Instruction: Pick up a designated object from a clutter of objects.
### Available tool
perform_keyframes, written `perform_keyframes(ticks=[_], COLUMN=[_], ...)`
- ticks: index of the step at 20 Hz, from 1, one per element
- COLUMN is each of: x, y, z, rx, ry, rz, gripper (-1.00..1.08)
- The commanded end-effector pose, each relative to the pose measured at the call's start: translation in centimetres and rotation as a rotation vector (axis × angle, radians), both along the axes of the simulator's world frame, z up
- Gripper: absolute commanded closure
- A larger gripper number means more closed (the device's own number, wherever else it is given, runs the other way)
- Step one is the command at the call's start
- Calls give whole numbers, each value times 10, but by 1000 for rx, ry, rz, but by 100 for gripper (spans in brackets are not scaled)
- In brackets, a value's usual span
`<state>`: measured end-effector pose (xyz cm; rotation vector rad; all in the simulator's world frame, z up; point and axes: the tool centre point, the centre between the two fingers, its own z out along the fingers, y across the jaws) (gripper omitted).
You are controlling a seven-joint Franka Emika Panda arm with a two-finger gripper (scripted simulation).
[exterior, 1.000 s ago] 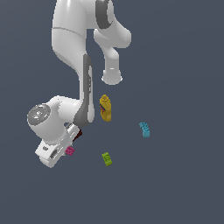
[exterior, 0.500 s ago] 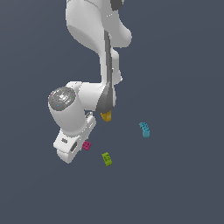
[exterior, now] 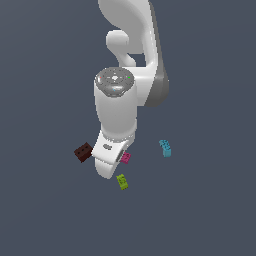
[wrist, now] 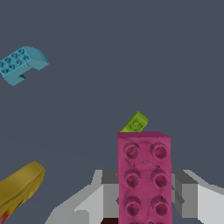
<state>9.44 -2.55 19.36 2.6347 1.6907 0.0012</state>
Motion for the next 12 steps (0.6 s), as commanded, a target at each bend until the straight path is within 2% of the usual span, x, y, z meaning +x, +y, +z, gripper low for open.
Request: perform_keyframes(ticks=[1,12], x=[0,3], y=[26,134], z=[19,102], rx=[1,6], ry=[1,5], rz=[0,-2], gripper=[108,108])
